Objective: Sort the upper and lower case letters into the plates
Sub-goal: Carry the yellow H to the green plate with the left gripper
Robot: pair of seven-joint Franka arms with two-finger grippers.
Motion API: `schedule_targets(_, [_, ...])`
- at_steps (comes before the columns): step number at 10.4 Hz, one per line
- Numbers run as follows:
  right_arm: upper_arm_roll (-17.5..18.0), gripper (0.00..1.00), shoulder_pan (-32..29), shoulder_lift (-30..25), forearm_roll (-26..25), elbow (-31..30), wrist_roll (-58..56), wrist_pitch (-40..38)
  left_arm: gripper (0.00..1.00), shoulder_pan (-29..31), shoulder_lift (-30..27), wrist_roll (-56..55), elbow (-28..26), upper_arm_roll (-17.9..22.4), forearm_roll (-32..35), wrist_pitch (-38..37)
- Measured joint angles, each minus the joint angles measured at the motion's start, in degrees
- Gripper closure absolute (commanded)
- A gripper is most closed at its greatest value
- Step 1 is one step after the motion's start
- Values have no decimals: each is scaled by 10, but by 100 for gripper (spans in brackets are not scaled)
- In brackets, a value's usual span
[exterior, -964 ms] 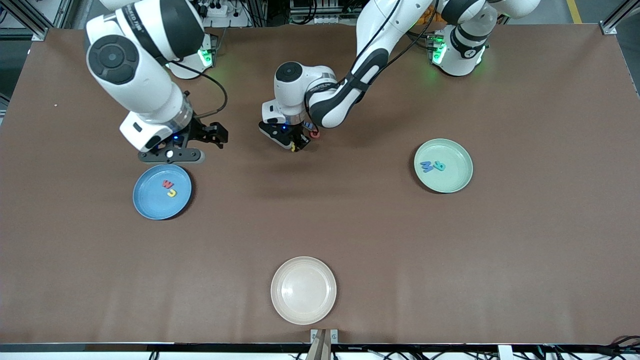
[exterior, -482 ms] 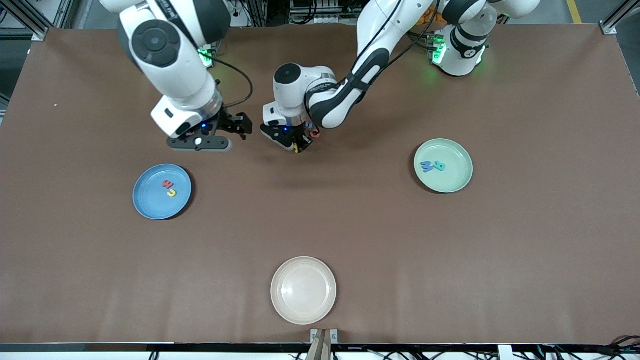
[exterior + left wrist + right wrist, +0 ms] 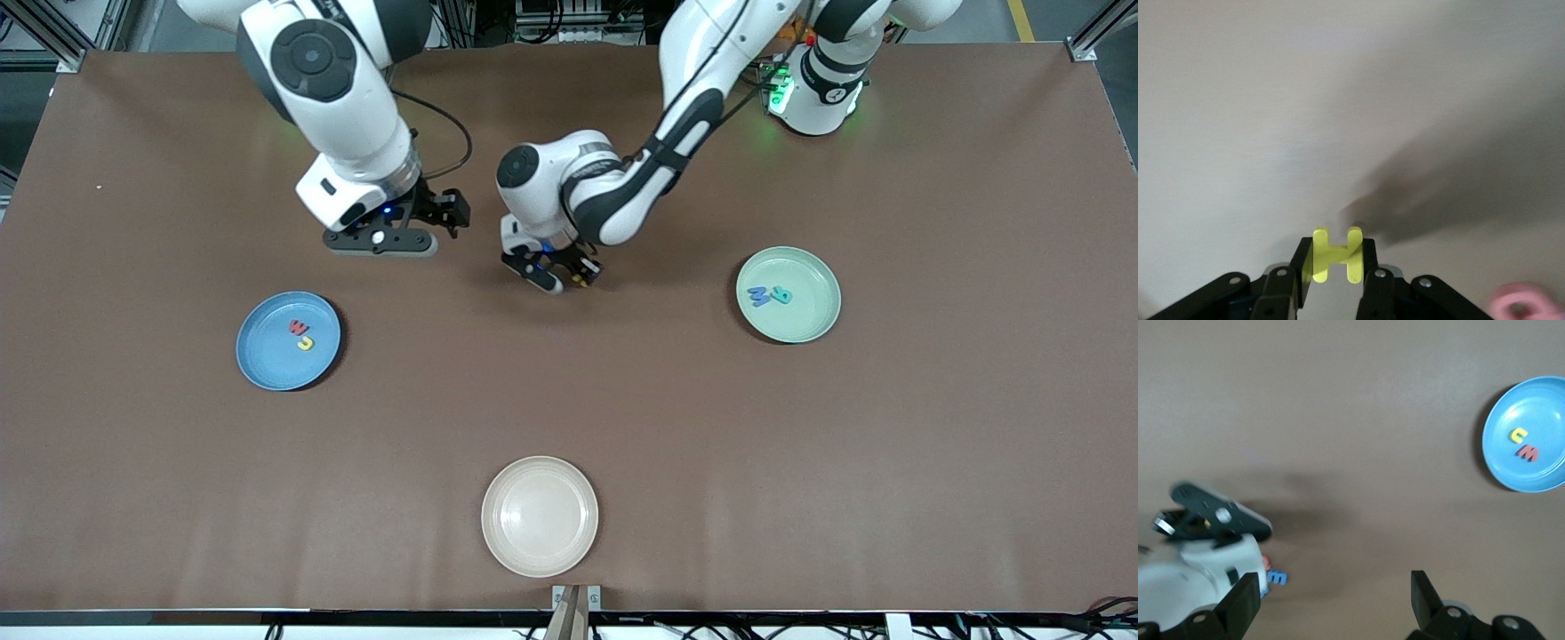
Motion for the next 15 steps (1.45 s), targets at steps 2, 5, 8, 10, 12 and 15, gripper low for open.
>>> schedule_targets(2, [33,0,6,4,-3,-1,46,5,100,54,-46,100,-15,0,-22,-44])
schedule_targets(5, [63,0,20,26,-22,-5,97,15,100,122,-119,174,-104,-2,-38,-53])
schedule_targets(8, [69,0,36,44,-28,-14,143,54,100,186,-160,178,-196,-7,-38,-48])
schedule_targets(10, [76,0,60,55,-39,-27,193,68,100,234,-172,198,-242,-8,-38,-16])
schedule_targets(12, [78,0,89,68,-40,-36,253,80,100,269,-188,230,-275,-9,-38,3])
schedule_targets(15, [79,0,146,95,-49,-60,343,114,4,293,-207,246,-295,-10,-38,6])
